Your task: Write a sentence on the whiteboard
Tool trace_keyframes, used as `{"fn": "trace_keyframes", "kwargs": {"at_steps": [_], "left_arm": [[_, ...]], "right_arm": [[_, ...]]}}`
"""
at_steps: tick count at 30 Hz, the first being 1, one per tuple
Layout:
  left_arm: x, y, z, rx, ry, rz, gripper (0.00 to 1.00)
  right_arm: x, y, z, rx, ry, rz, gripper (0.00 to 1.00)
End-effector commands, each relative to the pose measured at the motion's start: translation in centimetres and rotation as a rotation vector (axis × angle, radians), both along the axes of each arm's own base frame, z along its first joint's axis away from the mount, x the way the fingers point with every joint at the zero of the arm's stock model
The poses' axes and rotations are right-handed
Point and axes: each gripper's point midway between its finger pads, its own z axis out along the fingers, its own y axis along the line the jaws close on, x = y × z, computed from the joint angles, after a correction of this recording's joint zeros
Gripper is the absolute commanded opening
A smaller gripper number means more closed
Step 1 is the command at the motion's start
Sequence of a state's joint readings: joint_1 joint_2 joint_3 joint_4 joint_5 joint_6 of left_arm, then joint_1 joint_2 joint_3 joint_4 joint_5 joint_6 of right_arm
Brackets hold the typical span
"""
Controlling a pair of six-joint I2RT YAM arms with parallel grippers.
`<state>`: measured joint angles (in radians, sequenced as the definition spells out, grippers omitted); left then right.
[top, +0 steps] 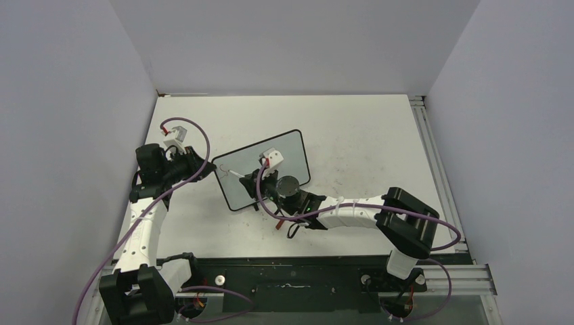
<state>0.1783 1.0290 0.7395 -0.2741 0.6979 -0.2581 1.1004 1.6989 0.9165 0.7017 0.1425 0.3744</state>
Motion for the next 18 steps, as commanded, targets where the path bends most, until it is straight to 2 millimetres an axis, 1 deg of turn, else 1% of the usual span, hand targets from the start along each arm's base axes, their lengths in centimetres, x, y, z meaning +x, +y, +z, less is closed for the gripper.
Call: {"fn": "trace_keyframes", "kwargs": {"at_steps": [1, 8, 18], "left_arm": [[0.4, 0.4, 1.1, 0.020, -0.032, 0.012, 0.09], [0.4, 0.3, 1.1, 0.019, -0.032, 0.011, 0.08], [0.4, 0.4, 1.1, 0.020, -0.033, 0.013, 0.09]], "right_arm": [[1.4, 0.4, 3.4, 0.088, -0.050, -0.042, 0.05], [1.5, 0.4, 3.2, 0.082, -0.051, -0.045, 0.05], [1.0, -0.3, 0.9, 0.043, -0.015, -0.044, 0.05]]}}
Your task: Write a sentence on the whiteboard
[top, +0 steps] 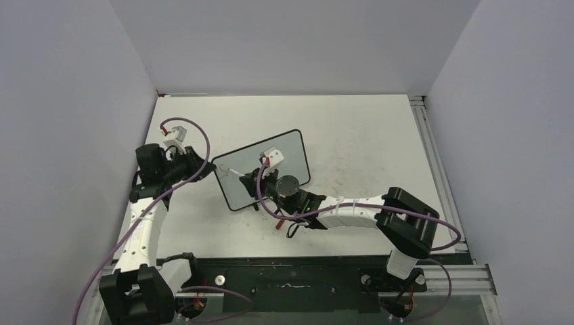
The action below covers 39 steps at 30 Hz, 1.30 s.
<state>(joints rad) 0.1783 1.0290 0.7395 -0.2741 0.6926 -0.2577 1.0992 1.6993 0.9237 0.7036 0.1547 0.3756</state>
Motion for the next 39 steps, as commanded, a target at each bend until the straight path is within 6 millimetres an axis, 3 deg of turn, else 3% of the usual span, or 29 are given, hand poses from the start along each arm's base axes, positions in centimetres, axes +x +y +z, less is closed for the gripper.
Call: {"fn": "trace_keyframes", "kwargs": {"at_steps": [1, 13, 26, 39], "left_arm": [[0.4, 0.3, 1.2, 0.017, -0.034, 0.007, 0.08], [0.3, 0.3, 1.1, 0.017, -0.033, 0.008, 0.08], [0.3, 0.2, 1.1, 0.015, -0.034, 0.005, 0.08], [0.3, 0.2, 1.1, 0.014, -0.034, 0.003, 0.08]], "right_arm": [[0.6, -0.3, 0.3, 0.033, -0.006, -0.029, 0.05], [0.0, -0.6, -0.8, 0.017, 0.011, -0.025, 0.05], [0.7, 0.1, 1.8, 0.060, -0.039, -0.035, 0.05], [1.1, 0.2, 2.6, 0.073, -0.056, -0.049, 0.05]]}}
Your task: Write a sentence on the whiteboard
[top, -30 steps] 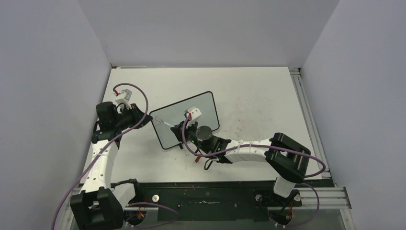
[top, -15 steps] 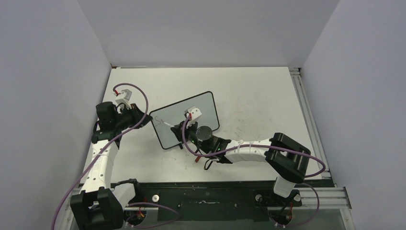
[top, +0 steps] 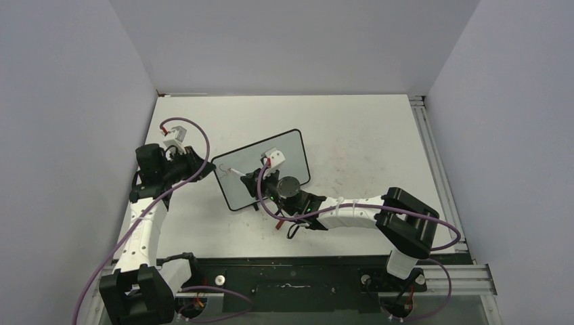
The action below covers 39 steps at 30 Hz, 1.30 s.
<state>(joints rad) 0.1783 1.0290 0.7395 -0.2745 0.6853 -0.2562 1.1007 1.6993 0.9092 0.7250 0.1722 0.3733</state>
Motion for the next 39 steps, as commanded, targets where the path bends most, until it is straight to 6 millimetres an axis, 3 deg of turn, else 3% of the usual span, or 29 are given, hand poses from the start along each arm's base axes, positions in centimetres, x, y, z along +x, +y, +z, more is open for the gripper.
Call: {"fn": "trace_keyframes", "kwargs": {"at_steps": [1, 29, 39], "left_arm": [[0.3, 0.1, 1.2, 0.009, -0.034, -0.002, 0.08], [0.3, 0.1, 1.3, 0.008, -0.036, -0.002, 0.08], [0.3, 0.0, 1.2, 0.007, -0.035, -0.005, 0.08]], "right_arm": [[1.1, 0.4, 2.7, 0.068, -0.050, -0.038, 0.05], [0.5, -1.6, -0.2, 0.018, -0.001, -0.073, 0.05], [0.2, -1.6, -0.4, 0.021, 0.003, -0.067, 0.05]]}}
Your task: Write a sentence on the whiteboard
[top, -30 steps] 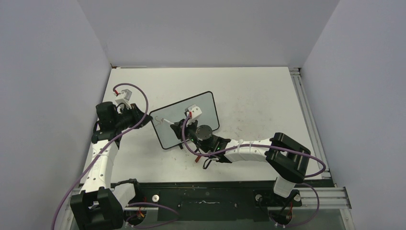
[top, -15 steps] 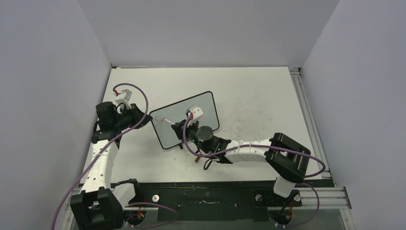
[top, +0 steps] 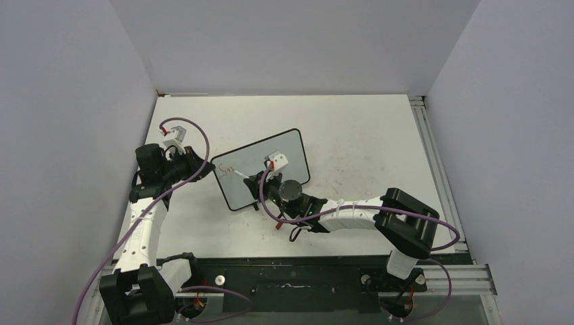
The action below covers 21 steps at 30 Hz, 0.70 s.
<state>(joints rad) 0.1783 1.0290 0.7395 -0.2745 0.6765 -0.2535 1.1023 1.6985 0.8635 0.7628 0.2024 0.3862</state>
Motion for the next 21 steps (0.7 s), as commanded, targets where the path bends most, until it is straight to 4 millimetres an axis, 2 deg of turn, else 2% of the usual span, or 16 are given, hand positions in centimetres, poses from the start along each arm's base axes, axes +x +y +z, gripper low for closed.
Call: {"fn": "trace_keyframes", "kwargs": {"at_steps": [1, 21], "left_arm": [[0.2, -0.1, 1.3, 0.000, -0.036, -0.012, 0.08], [0.2, -0.1, 1.2, 0.000, -0.032, -0.009, 0.08]], "right_arm": [[0.2, -0.8, 0.8, 0.021, -0.009, -0.038, 0.05], [1.3, -0.3, 4.2, 0.088, -0.070, -0.064, 0.05]]}}
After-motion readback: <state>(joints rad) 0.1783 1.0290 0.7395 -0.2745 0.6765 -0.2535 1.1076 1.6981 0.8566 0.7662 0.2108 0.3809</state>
